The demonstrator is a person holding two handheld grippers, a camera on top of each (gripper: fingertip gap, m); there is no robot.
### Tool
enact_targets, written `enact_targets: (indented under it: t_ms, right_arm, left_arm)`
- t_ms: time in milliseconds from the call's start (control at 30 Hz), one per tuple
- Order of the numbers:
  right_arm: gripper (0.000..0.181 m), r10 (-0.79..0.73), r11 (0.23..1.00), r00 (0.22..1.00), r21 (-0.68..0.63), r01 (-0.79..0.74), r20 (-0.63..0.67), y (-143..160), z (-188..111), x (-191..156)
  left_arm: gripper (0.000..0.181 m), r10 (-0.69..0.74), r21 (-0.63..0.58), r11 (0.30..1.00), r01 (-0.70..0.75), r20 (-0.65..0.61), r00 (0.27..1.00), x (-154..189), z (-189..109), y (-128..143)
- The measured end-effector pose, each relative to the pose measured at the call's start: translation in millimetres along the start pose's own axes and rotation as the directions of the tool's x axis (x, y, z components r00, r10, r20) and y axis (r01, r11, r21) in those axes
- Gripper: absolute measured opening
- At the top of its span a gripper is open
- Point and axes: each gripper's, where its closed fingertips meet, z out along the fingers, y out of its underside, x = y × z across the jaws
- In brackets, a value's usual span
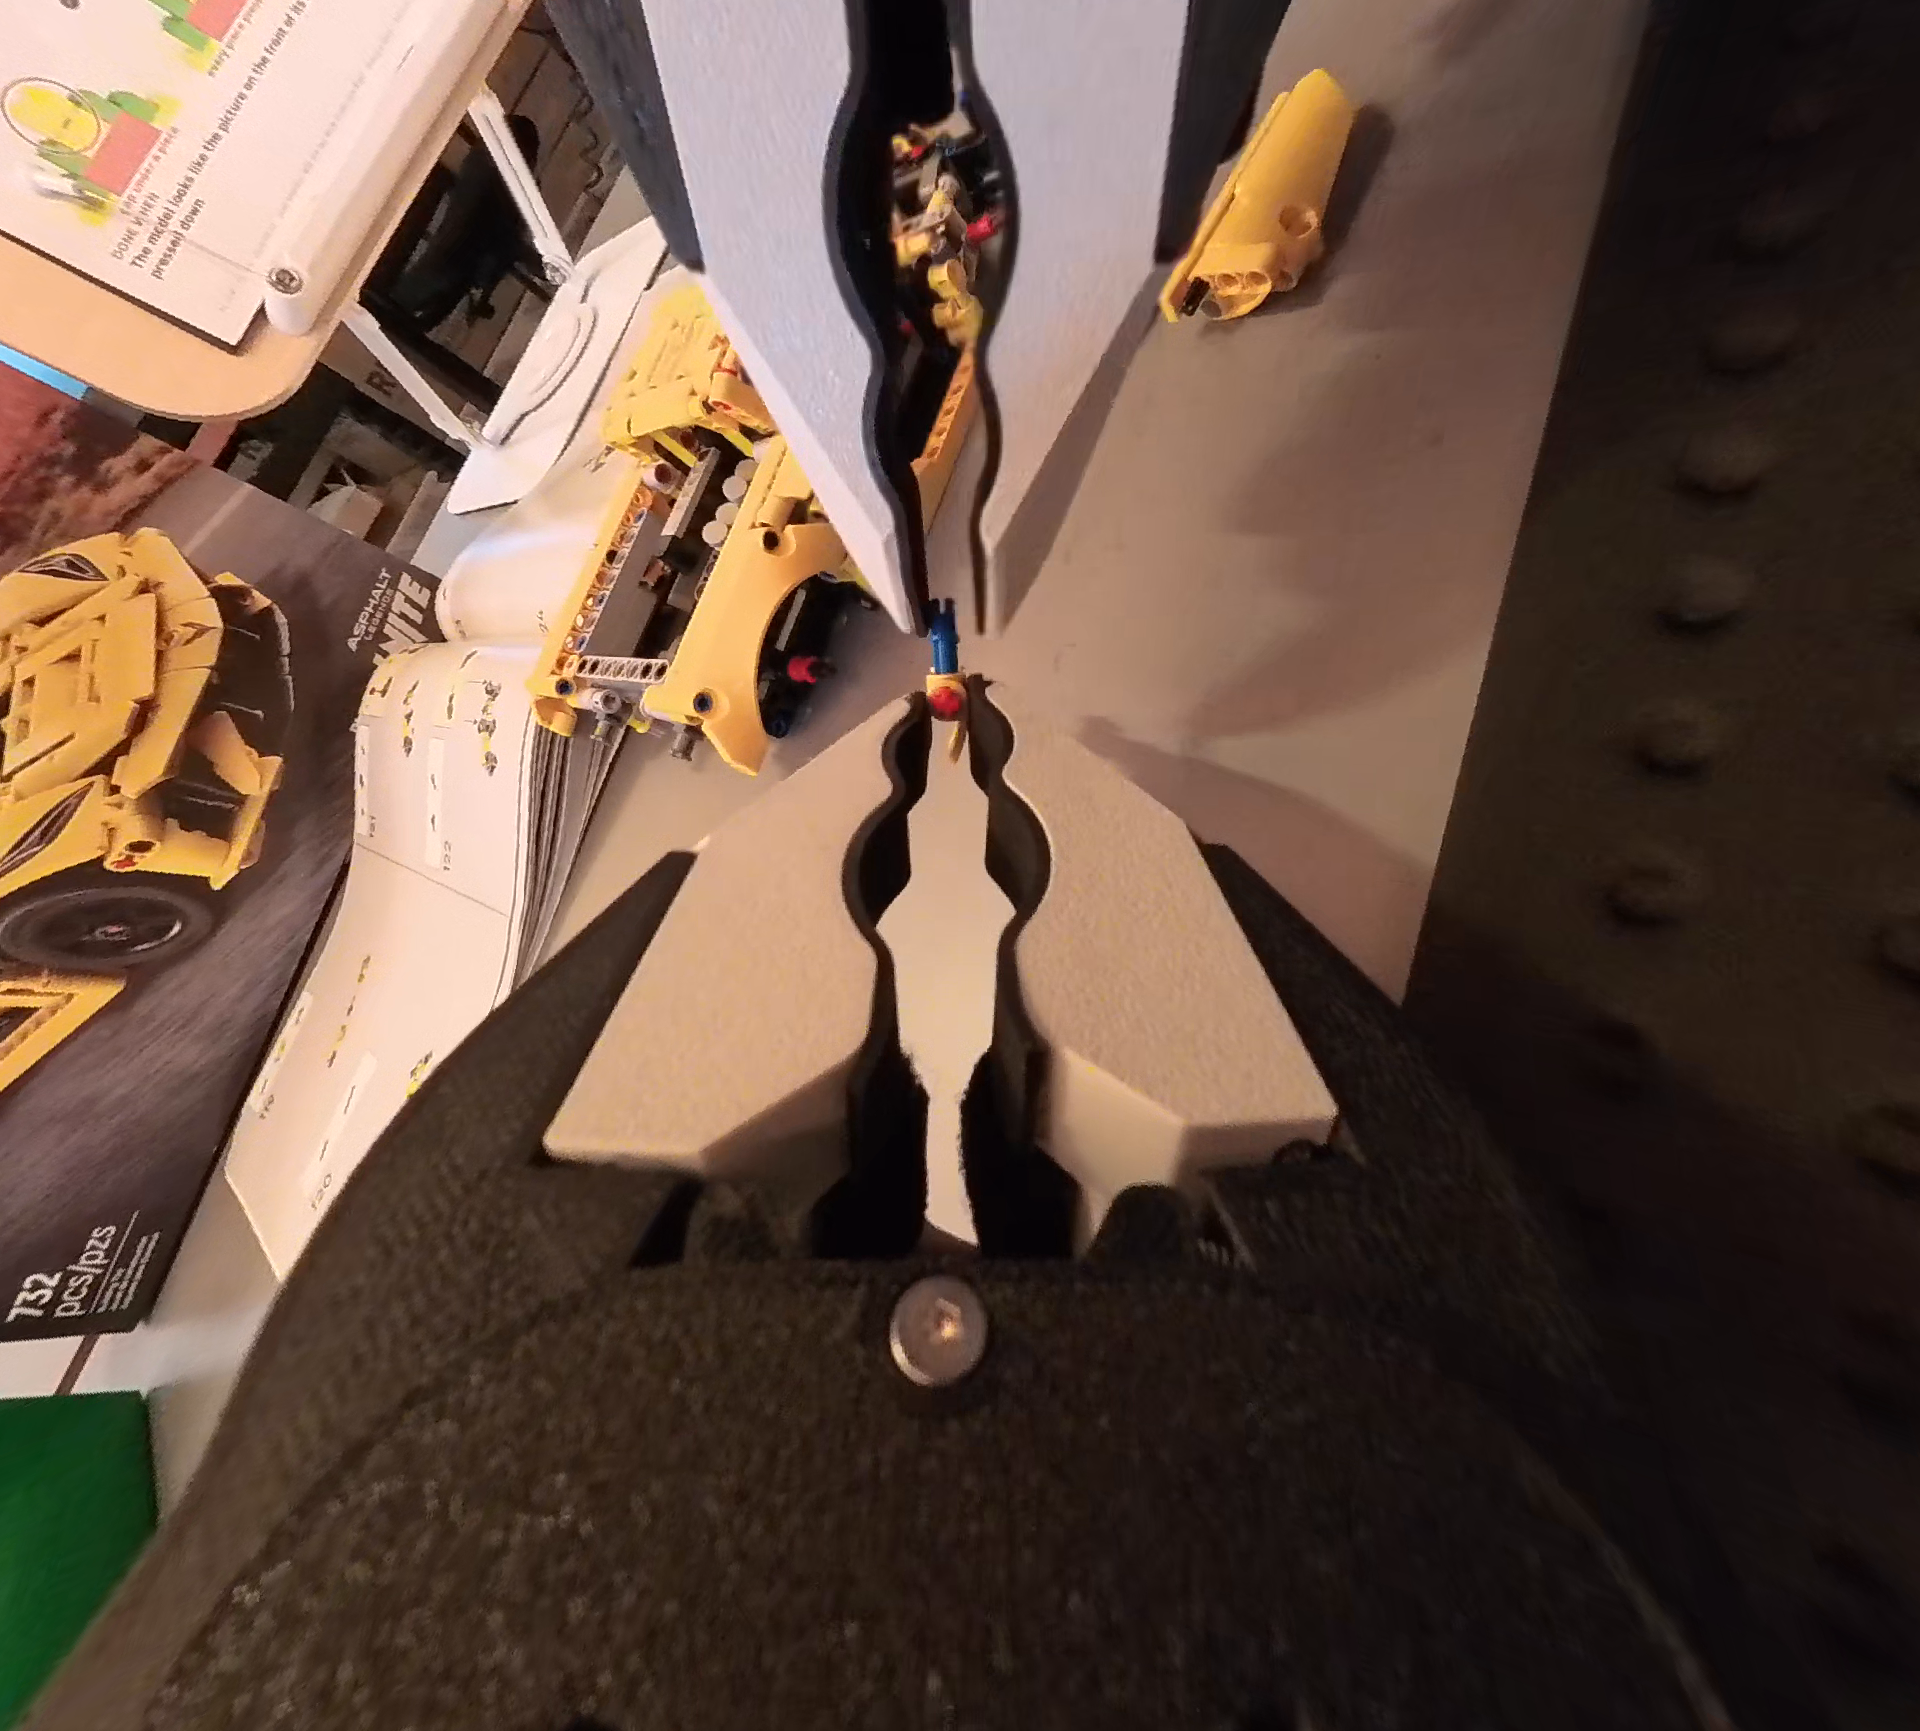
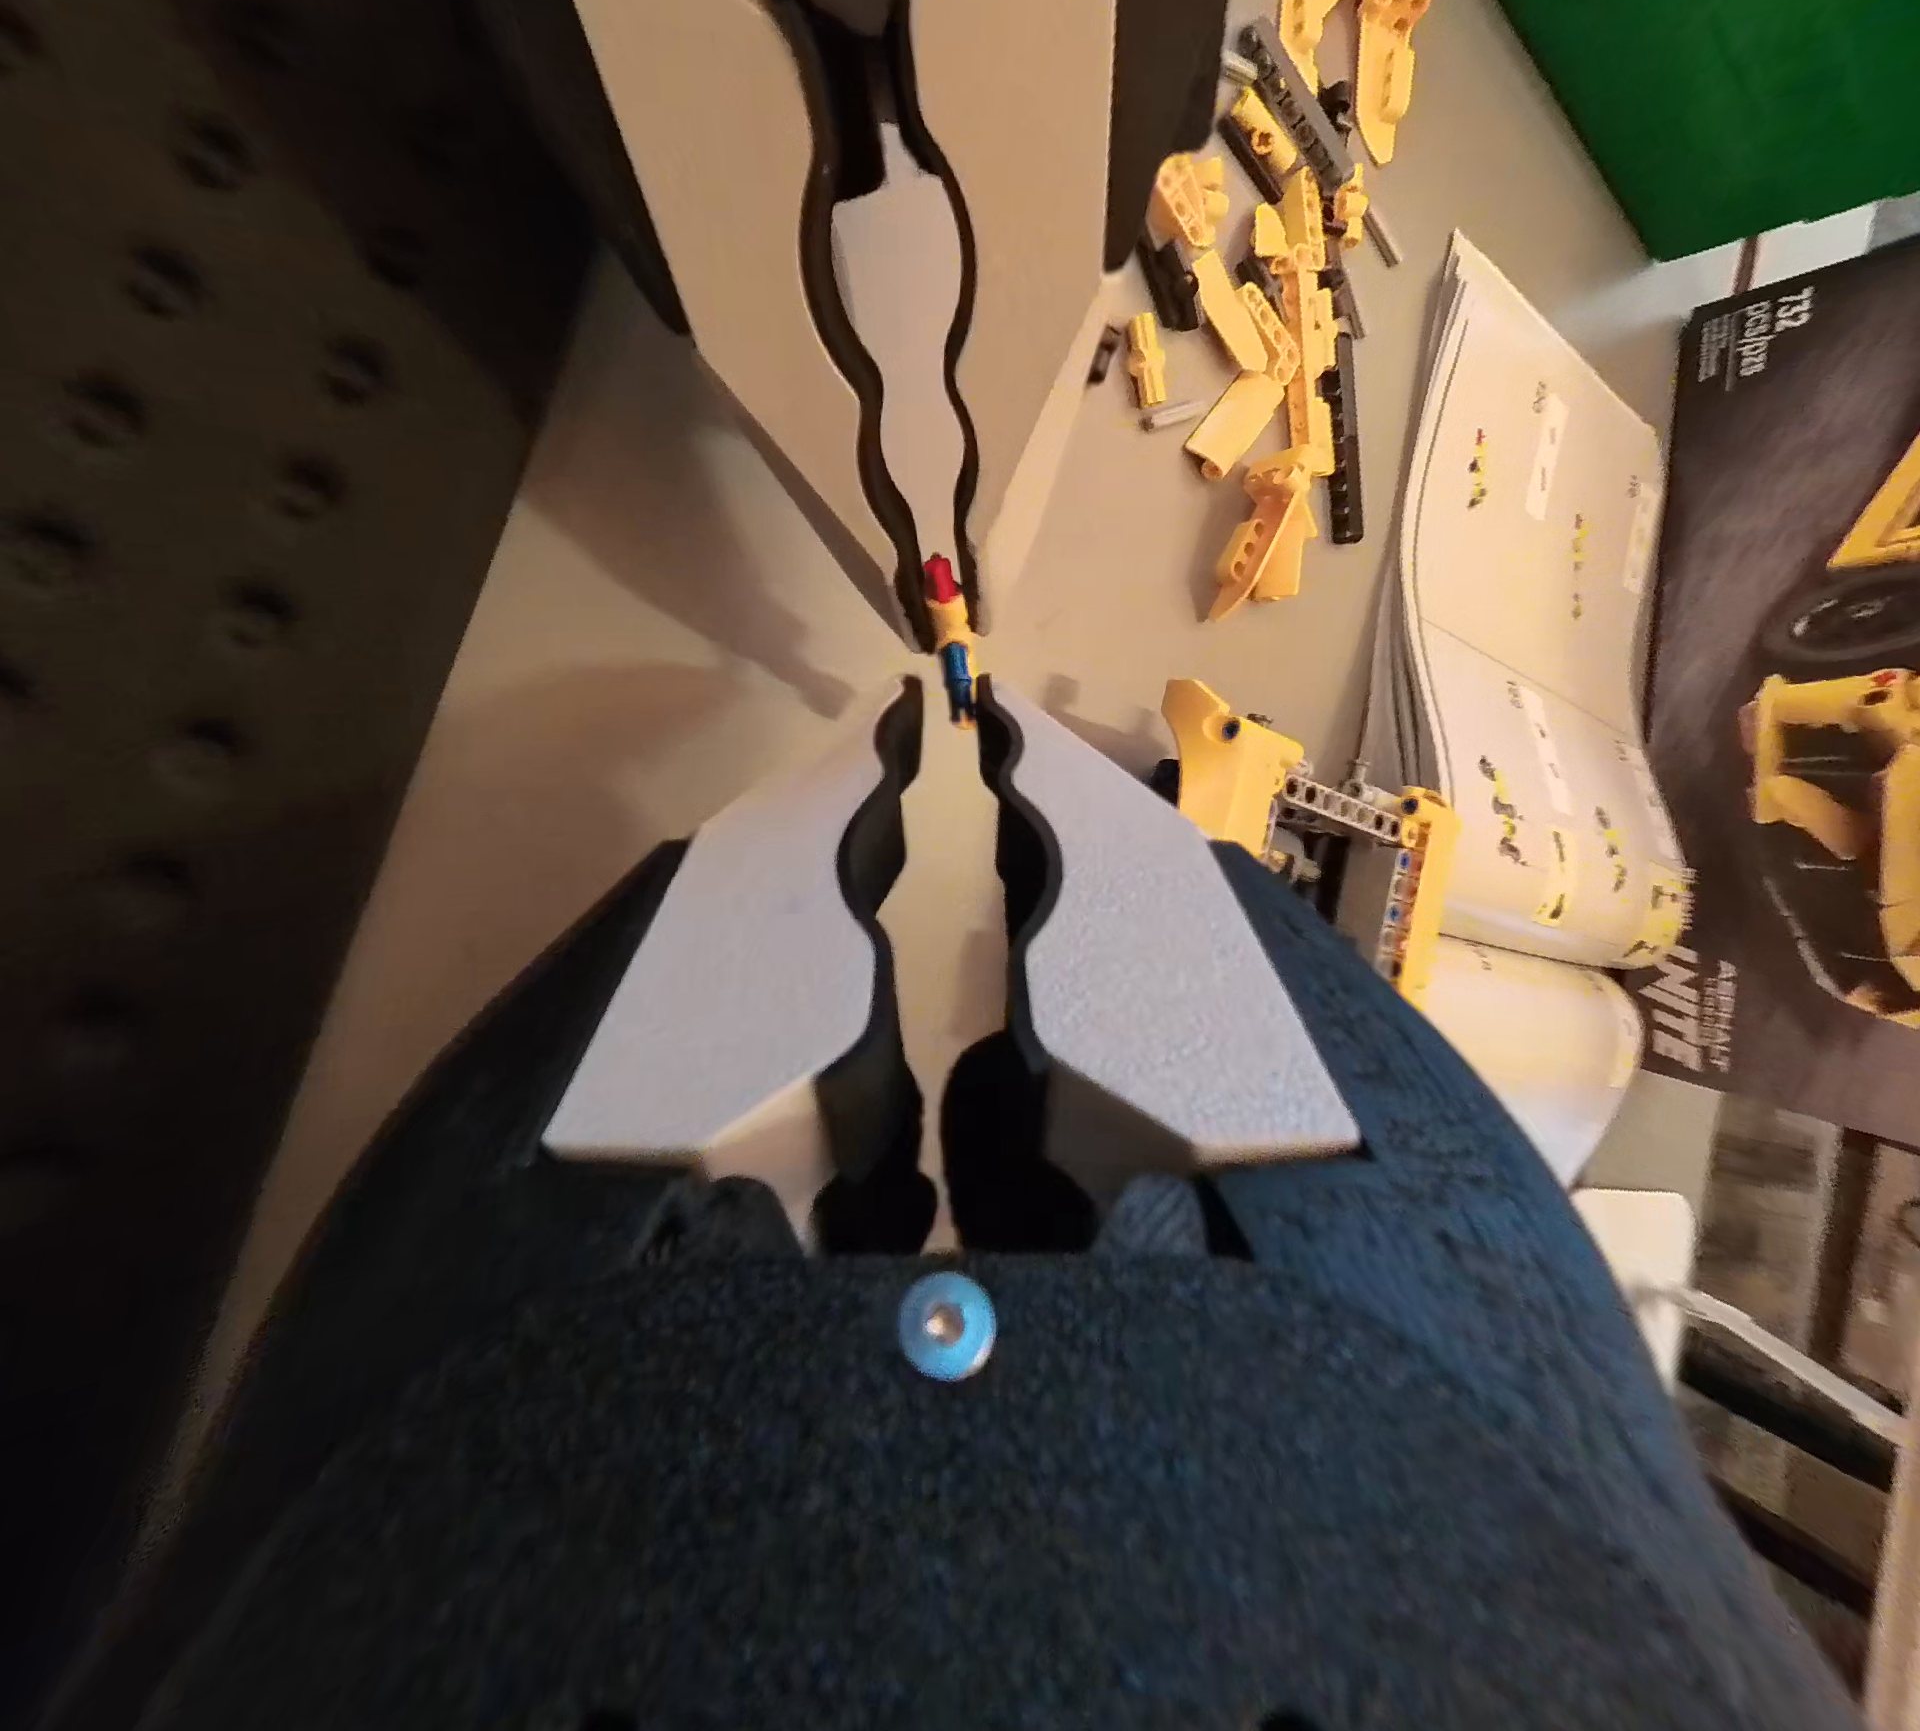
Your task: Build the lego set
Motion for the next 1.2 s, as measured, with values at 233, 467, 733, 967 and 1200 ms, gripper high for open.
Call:
enact_targets:
  t_ms: [233,467,733,967,1200]
  right_arm:
    - [0.019,0.305,0.92,0.936,0.198,-0.337,0.177,-6.5,-10.1,3.2]
    - [0.023,0.625,0.46,0.511,0.251,-0.852,0.59,-11.8,-19.8,8.0]
    - [0.012,0.669,0.358,0.43,0.244,-0.901,0.607,-7.6,-15.6,9.5]
    - [0.004,0.663,0.363,0.433,0.244,-0.899,0.61,-11.1,-13.0,8.4]
    - [0.003,0.699,0.421,0.496,0.264,-0.868,0.514,-13.3,-12.4,12.0]
  left_arm:
    - [0.006,-0.013,0.042,0.999,0.012,0.031,0.999,-6.7,-5.2,-5.9]
    - [0.007,0.013,0.093,0.995,-0.021,0.08,0.997,-12.7,-11.2,-14.4]
    - [0.007,0.021,0.081,0.996,-0.027,0.074,0.997,-10.7,-9.5,-12.9]
    - [0.006,0.03,0.068,0.997,-0.035,0.07,0.997,-9.2,-6.9,-11.3]
    - [0.006,0.044,0.056,0.997,-0.05,0.11,0.993,-14.4,-9.1,-13.0]
